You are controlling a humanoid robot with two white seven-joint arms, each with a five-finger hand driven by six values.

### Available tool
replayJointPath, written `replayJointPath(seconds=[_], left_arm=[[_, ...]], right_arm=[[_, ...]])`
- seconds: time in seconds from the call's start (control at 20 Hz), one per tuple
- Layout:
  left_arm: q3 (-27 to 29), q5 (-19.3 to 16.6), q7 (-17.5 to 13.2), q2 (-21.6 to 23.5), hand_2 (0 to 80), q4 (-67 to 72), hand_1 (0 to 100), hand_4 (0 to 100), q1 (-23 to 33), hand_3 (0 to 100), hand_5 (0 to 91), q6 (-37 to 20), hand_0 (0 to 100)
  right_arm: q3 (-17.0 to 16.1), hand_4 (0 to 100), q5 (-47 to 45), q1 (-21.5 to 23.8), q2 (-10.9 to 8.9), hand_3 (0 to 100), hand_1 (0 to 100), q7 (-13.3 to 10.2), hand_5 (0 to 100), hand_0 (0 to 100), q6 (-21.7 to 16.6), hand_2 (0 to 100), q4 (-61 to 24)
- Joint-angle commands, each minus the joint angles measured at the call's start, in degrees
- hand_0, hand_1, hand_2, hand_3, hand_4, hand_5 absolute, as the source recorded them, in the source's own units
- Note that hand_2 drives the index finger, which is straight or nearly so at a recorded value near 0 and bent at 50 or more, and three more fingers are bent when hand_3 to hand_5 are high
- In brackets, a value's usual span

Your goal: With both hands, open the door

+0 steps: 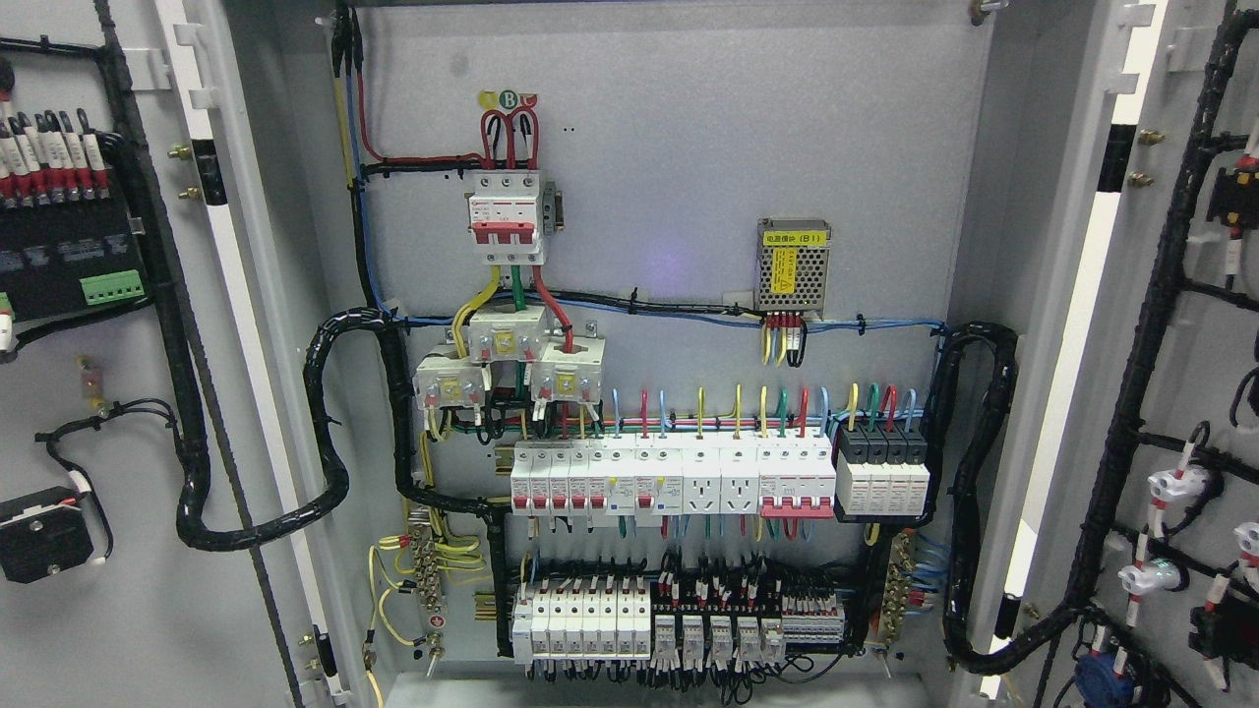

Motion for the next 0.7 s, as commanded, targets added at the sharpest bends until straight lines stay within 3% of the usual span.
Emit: replayJointPath(seconds=[0.0, 0.25, 0.65], left_arm=[[-7.50, -0.54, 0.35, -1.12, 0.0, -10.63, 0, 3, 3.96, 0, 0.0, -9.42, 0], [-13.65, -4.14, 0.52, -1.56, 0.0, -13.71, 0, 3, 5.72, 0, 0.0, -9.69, 0], [-20.60, -13.28, 0.52, -6.65, 0.0, -14.42, 0, 3, 7.92, 0, 0.0, -9.69, 0]], right_arm=[[-0.70, 0, -0.24, 0.32, 0.59, 0, 0, 0.02, 0, 23, -0.09, 0, -0.02], [0.62, 0, -0.33, 0.49, 0.42, 0, 0, 0.19, 0, 23, -0.88, 0, -0.81], [6.85, 0, -0.07, -1.17, -0.99, 0, 0, 0.28, 0, 23, -1.23, 0, -2.13]])
